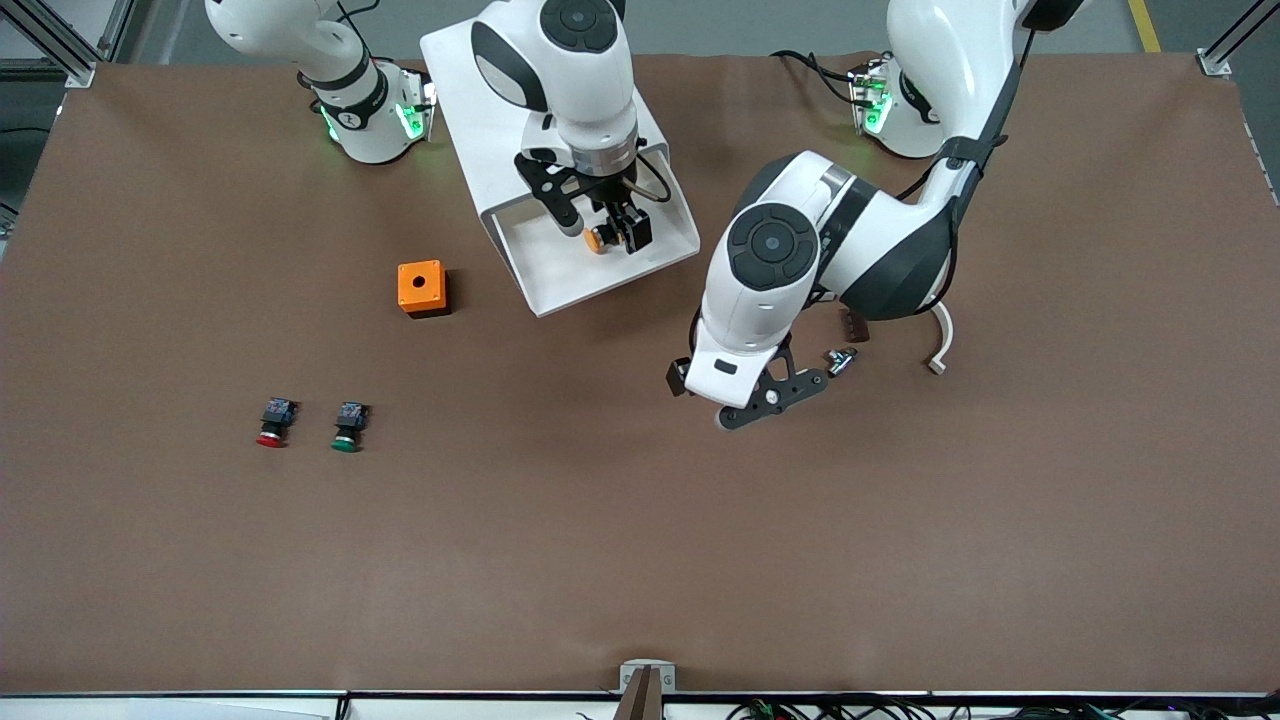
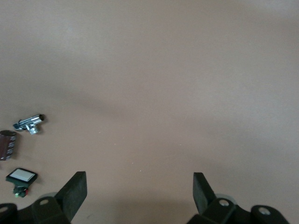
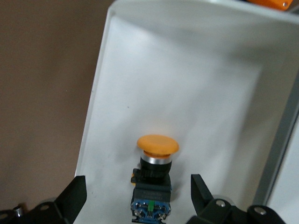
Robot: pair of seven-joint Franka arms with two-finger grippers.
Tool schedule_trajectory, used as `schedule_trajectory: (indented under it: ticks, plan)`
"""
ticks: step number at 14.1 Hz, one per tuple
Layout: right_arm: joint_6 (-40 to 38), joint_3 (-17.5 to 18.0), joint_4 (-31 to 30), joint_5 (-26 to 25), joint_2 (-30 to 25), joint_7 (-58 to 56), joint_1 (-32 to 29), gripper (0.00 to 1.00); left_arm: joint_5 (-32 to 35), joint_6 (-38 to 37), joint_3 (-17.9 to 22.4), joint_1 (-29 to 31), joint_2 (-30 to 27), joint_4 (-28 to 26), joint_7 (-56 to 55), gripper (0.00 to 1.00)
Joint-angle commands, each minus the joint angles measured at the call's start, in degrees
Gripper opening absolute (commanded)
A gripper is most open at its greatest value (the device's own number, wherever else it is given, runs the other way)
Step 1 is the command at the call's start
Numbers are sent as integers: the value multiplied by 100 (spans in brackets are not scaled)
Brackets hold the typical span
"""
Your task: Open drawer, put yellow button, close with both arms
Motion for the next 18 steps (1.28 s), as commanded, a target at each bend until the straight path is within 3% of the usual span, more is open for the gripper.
schedule_trajectory:
  ticks: [1,8,13,18]
  plan:
    - [-993,11,726,-4,6,-1422,-559,100,-76,122,-101,-66,27,-69,58,100]
    - [-2708,3,1632,40,-125,-5482,-2439,100,-279,122,-208,-435,36,-218,-21,100]
    - [-3140,3,1721,23,-284,-8638,-4144,100,-297,122,-208,-804,45,-333,-30,100]
    - [-3351,3,2020,-109,-275,-9881,-5069,100,-508,113,-208,-1015,106,-333,-117,100]
